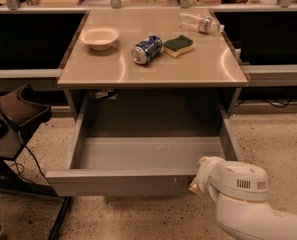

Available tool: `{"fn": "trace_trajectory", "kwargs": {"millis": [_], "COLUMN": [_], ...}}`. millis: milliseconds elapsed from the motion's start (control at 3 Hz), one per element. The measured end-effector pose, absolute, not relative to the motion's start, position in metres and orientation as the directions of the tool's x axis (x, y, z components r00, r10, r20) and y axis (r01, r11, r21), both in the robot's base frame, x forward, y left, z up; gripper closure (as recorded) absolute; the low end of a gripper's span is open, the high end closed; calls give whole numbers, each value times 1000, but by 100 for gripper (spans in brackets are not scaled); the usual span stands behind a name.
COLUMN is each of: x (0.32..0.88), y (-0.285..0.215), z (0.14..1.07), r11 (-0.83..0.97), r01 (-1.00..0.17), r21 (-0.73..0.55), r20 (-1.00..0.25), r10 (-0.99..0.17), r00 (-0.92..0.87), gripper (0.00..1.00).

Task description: Open top drawer

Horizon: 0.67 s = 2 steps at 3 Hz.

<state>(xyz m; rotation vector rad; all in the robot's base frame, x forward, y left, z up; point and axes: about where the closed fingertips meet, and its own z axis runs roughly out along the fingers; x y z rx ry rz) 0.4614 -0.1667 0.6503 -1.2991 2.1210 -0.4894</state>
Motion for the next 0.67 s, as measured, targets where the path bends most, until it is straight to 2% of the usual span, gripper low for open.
{"fn": "trace_trajectory", "kwargs": {"millis": [333, 667], "x": [453, 453], "y": [-166, -166], "z": [652, 652], "r11": [457, 457], "r01": [-662, -662], "r21": [-594, -594], "r20": [-301, -301], "r10": [-889, -890], "r00": [-344, -344], "gripper": [100, 81]}}
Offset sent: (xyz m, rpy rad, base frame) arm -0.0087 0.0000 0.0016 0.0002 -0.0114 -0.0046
